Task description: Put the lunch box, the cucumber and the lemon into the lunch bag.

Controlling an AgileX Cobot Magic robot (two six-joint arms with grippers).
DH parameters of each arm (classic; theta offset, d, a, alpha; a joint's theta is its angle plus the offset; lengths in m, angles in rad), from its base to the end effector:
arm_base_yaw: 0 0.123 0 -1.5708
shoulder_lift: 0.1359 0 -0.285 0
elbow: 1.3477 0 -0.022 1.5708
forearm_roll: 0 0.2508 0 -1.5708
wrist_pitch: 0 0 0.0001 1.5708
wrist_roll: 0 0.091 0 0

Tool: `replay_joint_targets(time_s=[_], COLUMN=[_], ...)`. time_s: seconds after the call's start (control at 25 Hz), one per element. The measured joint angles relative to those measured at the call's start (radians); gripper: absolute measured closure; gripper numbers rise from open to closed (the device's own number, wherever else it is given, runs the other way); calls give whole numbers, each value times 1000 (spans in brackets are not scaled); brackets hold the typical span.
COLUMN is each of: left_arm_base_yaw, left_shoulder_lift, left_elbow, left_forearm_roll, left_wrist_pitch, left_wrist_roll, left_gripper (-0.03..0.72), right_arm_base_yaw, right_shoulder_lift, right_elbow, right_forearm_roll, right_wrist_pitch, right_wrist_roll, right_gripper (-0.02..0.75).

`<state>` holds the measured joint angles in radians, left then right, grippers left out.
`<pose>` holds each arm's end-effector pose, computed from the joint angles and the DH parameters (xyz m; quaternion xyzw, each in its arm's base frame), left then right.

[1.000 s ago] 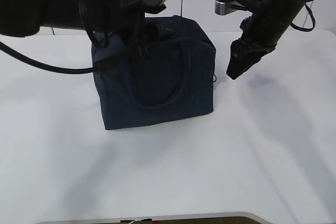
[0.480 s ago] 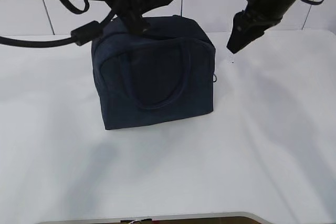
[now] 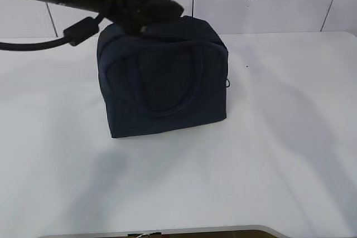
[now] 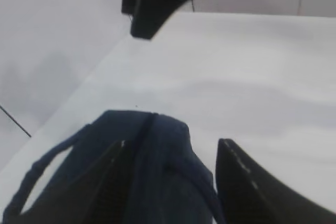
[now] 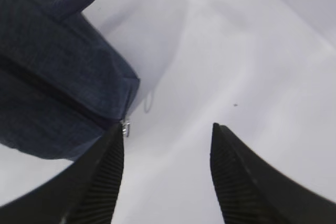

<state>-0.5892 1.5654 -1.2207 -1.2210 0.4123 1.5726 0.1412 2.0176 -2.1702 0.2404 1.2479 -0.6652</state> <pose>0.2824 -0.2301 0.3296 0.4754 0.6760 -0.2155 0.5201 0.4358 0.0827 0.3673 -0.3696 0.8792 0.0443 0.2973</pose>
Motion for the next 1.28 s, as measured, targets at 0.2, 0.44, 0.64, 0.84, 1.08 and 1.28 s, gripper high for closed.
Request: replay_joint_targets(time_s=[0.2,0.44,0.64,0.84,1.08,1.28], left_arm_base_yaw=[128,221,272,306,315,315], left_shoulder_lift=[-2,-66,-141,-210,-308,-381], left_elbow=[0,0,0,0,0,0], left_forearm_roll=[239,546,756,896,1087,1221], left_wrist_pitch=[228,323,355,386,419,478], left_wrist_roll=[-152,-304,-443,-580,-788,-953], left_gripper=[309,309,309,309,309,309], right_arm_base_yaw=[0,0,0,0,0,0], right_shoulder_lift=[-8,-35,-85,-140,-200,-255], right_elbow=[-46,-50,-52,-52,-52,-52], right_forearm_roll=[-39,-42,-47,-43,-10,0], right_wrist_pitch=[2,6,8,10,14,16], right_wrist_roll=[36,55,58,110,155,212], right_gripper=[309,309,309,309,309,309])
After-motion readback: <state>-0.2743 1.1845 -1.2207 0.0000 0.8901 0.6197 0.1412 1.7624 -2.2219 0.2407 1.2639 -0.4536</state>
